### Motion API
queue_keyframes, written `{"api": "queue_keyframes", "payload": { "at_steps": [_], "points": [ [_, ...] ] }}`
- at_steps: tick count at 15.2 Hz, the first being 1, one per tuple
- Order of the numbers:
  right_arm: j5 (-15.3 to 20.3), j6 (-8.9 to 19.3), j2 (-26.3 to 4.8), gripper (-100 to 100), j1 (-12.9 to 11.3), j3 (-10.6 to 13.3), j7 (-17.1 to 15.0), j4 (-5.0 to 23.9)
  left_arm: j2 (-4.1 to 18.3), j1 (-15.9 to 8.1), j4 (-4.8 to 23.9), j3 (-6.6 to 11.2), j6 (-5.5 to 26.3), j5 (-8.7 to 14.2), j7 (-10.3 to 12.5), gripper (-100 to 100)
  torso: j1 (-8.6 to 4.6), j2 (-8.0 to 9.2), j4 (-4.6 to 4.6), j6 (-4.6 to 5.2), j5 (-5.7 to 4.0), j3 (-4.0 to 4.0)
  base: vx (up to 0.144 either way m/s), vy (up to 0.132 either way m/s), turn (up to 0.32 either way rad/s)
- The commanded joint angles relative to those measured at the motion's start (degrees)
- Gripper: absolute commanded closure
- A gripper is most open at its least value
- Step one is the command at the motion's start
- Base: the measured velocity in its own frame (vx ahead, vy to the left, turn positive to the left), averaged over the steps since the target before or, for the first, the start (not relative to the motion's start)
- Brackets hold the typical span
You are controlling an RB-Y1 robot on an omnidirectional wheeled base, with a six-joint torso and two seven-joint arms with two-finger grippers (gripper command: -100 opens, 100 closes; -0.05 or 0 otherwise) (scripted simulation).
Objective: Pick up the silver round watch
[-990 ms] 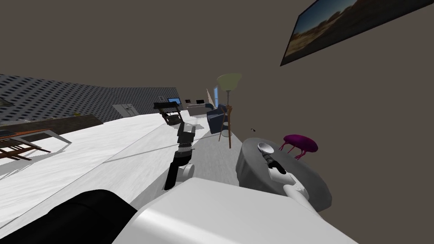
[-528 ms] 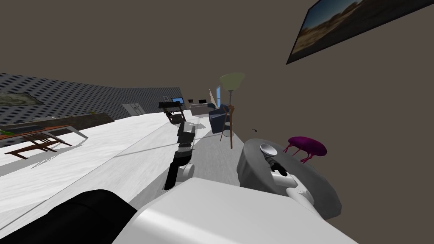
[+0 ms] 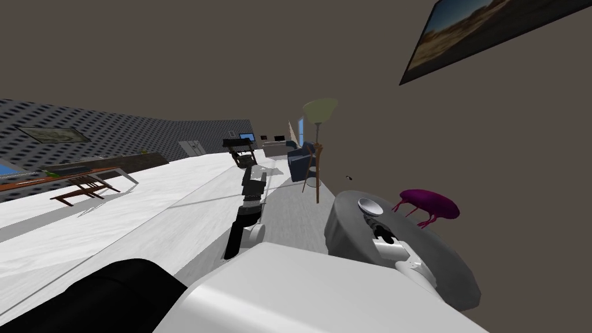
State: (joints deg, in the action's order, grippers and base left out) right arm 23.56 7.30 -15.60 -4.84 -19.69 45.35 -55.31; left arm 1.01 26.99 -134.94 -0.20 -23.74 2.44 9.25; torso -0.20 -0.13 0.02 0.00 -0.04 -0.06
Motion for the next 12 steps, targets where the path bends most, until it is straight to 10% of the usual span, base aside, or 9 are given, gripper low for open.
{"api": "queue_keyframes", "payload": {
  "at_steps": [1,12],
  "points": [
    [2.86,1.83,-0.09,-100,1.49,-1.53,2.45,-0.27,0.00,0.00,0.00,0.00,0.00,0.00,0.00,0,0.00,0.00,0.00,0.00,0.00,0.00,-0.010,-0.007,0.256],
    [17.04,3.58,-0.14,-100,2.89,-2.95,4.78,-0.46,0.00,0.00,0.00,0.00,0.00,0.00,0.00,0,-0.09,0.03,0.01,0.01,-0.02,0.02,-0.009,-0.016,0.089]
  ]
}}
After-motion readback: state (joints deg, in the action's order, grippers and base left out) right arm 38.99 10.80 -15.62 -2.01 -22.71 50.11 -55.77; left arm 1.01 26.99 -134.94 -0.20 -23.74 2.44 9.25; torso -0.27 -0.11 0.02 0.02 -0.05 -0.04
